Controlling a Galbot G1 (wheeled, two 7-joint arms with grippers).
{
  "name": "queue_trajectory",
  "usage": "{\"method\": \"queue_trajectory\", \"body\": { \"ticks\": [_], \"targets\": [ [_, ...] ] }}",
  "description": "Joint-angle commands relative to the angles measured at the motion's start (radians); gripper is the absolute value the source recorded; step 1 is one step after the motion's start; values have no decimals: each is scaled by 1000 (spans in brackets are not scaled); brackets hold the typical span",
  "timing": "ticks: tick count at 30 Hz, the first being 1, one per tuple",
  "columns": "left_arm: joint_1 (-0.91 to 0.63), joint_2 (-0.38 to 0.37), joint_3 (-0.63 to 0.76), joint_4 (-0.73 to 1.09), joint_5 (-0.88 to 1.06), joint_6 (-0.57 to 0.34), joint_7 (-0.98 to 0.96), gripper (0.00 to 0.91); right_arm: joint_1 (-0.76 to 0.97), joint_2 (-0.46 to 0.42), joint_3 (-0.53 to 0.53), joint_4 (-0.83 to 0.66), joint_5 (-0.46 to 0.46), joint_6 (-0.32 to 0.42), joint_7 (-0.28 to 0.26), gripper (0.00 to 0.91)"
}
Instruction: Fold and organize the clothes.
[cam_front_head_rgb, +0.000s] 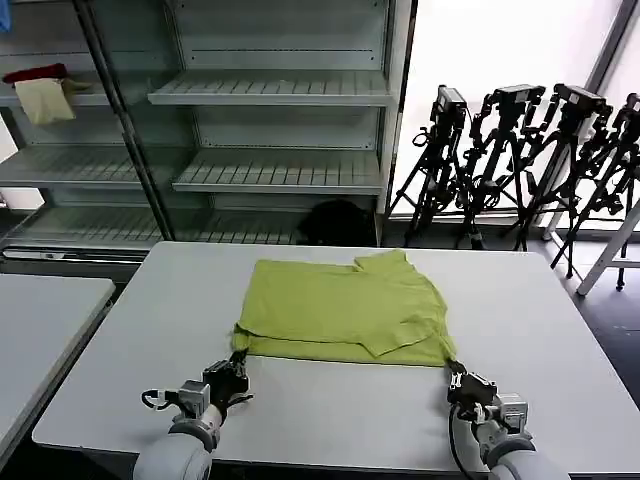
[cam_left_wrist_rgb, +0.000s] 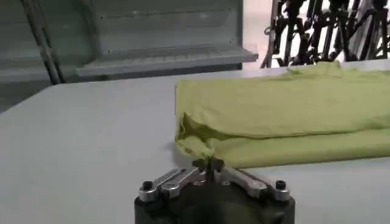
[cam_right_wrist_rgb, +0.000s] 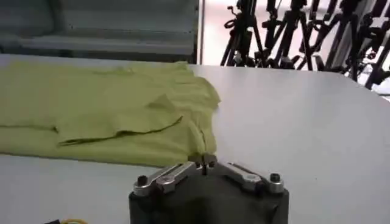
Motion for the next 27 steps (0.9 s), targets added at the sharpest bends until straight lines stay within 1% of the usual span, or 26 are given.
{"method": "queue_trajectory", "body": {
  "ticks": [1,5,11,18,21,25,26,27],
  "targets": [
    [84,14,-30,-111,26,5,-3,0,-53,-1,1,54,25,-8,4,0],
    [259,49,-75,-261,19,15,14,0,-153,-15,-7,150,40,-8,18,0],
    [425,69,-106,-347,-19,13,-5,0,-238,-12,-50,238,9,-11,52,0],
    [525,73,-104,-398,-14,9,-65,0,-314,-1,-77,277,-8,-11,73,0],
    [523,72,-108,-396,7,2,-80,0,-365,-6,-91,305,-16,-10,83,0],
    [503,73,-111,-385,5,5,-80,0,-385,-3,-105,317,-27,-10,94,0],
    [497,73,-110,-380,8,6,-80,0,-384,0,-106,316,-30,-10,95,242],
    [491,71,-108,-378,11,7,-80,736,-382,2,-106,313,-33,-10,95,907]
  ]
}}
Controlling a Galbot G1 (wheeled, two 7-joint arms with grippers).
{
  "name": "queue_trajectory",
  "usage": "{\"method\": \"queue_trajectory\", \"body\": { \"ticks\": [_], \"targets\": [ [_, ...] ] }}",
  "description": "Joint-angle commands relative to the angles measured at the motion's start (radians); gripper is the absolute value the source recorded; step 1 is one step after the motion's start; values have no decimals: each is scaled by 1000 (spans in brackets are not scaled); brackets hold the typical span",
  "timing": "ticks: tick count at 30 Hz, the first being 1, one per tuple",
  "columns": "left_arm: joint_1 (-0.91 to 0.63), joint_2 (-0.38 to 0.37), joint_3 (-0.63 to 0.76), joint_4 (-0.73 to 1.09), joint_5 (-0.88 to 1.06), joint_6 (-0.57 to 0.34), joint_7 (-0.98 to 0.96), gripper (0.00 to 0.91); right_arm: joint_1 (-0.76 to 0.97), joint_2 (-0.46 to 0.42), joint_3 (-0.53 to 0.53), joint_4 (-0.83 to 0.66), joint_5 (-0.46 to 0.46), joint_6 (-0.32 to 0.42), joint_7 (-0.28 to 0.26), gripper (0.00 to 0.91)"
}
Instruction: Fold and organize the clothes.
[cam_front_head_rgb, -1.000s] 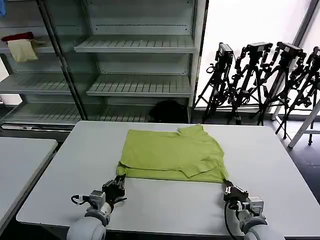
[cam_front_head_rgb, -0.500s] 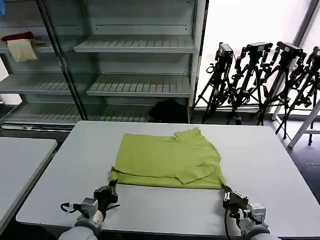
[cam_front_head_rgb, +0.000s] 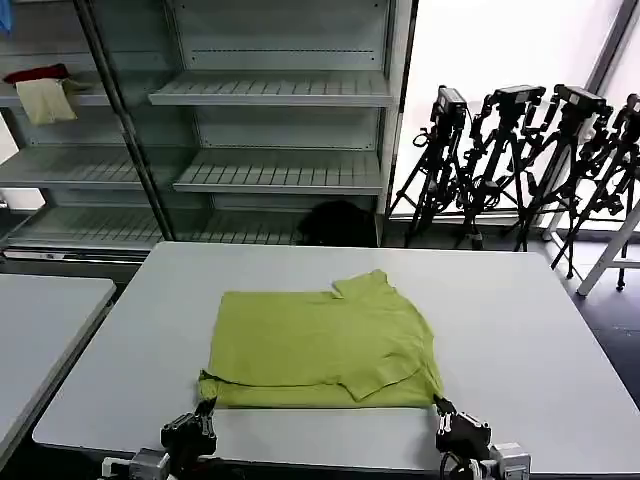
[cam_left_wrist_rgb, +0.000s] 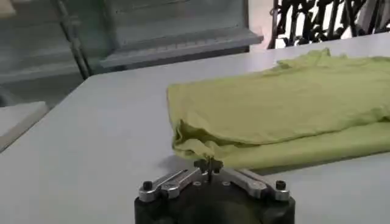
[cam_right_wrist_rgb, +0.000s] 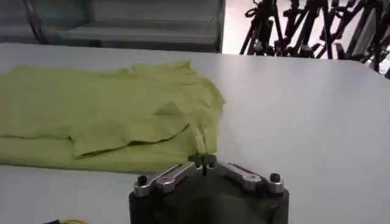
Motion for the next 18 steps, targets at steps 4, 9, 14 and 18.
{"method": "queue_trajectory", "body": {
  "ticks": [4,9,14,18],
  "targets": [
    [71,-5,-1,-52,38,19,-44,907,-76,9,-23,42,-11,0,29,907],
    [56,-14,-1,-49,80,17,-76,907,-56,21,-18,43,-15,1,61,907],
    [47,-20,-5,-41,117,4,-90,907,-29,26,-12,38,-21,1,73,907],
    [32,-24,-16,-32,113,4,-108,907,-6,28,-7,34,-42,3,80,907]
  ]
}}
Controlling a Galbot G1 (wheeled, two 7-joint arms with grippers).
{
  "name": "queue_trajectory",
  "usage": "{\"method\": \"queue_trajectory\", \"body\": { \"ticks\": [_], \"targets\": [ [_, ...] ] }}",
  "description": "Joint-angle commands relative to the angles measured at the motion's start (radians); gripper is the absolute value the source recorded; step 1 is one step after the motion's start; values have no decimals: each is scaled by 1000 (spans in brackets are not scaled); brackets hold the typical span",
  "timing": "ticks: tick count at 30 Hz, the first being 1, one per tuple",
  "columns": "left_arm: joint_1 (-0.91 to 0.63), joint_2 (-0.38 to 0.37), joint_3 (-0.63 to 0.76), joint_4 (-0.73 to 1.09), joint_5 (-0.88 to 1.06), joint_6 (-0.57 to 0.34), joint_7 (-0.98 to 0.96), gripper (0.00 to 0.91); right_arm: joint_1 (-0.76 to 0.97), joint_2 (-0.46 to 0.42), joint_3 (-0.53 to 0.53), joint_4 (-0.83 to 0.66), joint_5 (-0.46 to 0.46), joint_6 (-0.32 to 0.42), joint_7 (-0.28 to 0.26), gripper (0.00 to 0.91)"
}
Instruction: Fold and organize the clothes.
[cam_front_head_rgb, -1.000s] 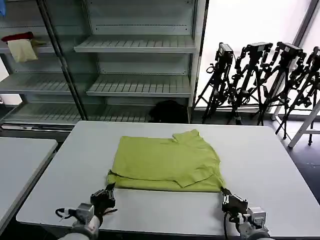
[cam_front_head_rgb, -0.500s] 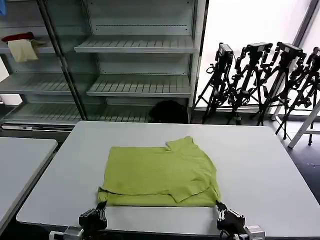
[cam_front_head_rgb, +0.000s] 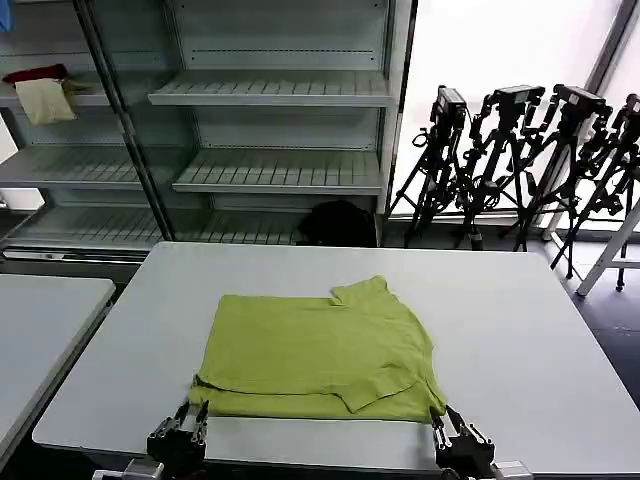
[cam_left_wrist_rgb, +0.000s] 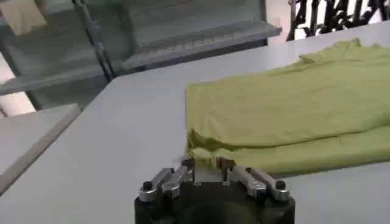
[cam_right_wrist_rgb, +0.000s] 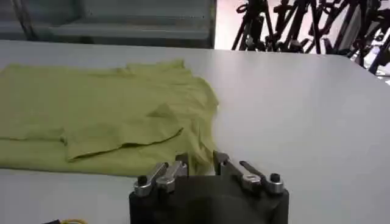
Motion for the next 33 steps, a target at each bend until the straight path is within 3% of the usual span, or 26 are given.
{"method": "queue_trajectory", "body": {
  "ticks": [1,8,13,18,23,33],
  "targets": [
    [-8,-7,-20,1,39,-7,-44,907,17,5,0,8,-20,1,17,907],
    [-158,-6,-106,34,-72,-71,20,907,184,15,36,-28,31,-1,-31,907],
    [-359,35,-109,74,-223,-6,113,907,476,26,18,-151,69,-8,-86,907],
    [-596,114,-33,184,-295,33,127,907,718,-9,-54,-315,129,-15,-69,907],
    [-723,191,63,375,-356,33,128,907,883,-6,-110,-509,131,-18,-91,907],
    [-918,198,179,653,-346,33,164,907,1034,58,-161,-771,69,-18,-112,907]
  ]
}}
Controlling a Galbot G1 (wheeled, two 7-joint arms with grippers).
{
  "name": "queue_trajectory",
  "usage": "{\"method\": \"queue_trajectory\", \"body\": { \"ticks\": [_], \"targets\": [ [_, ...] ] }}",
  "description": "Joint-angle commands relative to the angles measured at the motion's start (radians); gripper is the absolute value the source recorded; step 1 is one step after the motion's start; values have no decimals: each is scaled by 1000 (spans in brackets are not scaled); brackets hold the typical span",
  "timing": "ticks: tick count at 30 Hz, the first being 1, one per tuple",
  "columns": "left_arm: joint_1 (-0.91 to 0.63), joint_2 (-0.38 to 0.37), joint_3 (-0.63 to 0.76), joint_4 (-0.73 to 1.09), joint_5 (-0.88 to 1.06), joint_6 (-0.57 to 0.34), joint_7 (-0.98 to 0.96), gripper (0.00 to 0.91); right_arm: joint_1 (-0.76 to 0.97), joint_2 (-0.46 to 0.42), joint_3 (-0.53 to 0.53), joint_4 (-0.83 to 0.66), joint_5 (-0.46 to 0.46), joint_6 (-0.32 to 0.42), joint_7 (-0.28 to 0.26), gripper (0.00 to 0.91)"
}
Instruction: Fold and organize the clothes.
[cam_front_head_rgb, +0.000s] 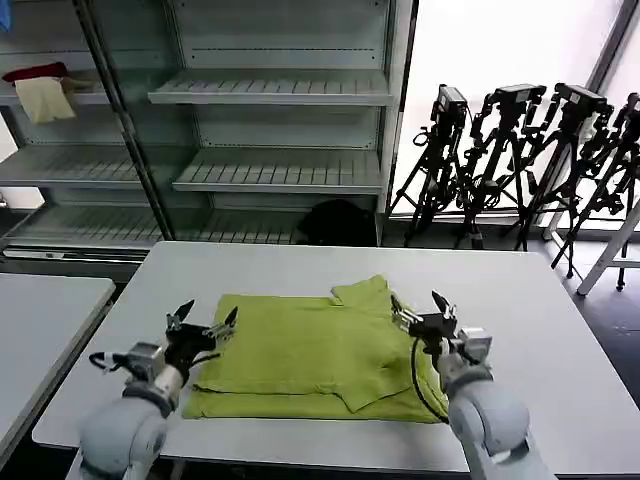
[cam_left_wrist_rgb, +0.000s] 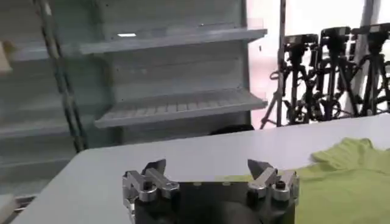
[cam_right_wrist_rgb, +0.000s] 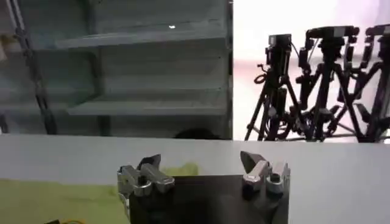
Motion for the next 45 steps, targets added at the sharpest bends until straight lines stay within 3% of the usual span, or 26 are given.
{"method": "queue_trajectory", "body": {
  "ticks": [1,7,24,30,31,33,37,39,40,41,43,45],
  "targets": [
    [-317,52,132,352,-47,14,53,907,231,36,-47,-284,-23,0,-17,907],
    [-342,51,137,440,-6,14,104,907,261,86,-41,-401,-73,1,-30,907],
    [-351,53,132,531,52,14,159,907,302,145,-46,-508,-137,-1,-42,907],
    [-344,49,130,527,51,14,172,836,296,138,-42,-512,-137,-1,-45,907],
    [-344,47,130,527,51,14,173,786,294,138,-42,-512,-138,-1,-47,907],
    [-343,45,130,525,48,14,178,725,290,138,-43,-512,-144,-1,-52,826],
    [-339,44,130,520,49,13,183,584,281,135,-43,-512,-152,0,-66,413],
    [-337,42,129,520,49,13,184,413,277,135,-42,-513,-157,0,-73,131],
    [-337,42,128,520,49,13,185,333,276,136,-42,-514,-158,0,-74,81],
    [-335,41,127,520,49,13,189,191,275,137,-42,-514,-159,0,-75,0],
    [-332,40,126,517,49,13,193,20,274,136,-43,-515,-163,1,-80,0],
    [-329,41,125,512,48,13,200,10,274,137,-43,-513,-163,1,-81,0]
  ]
}}
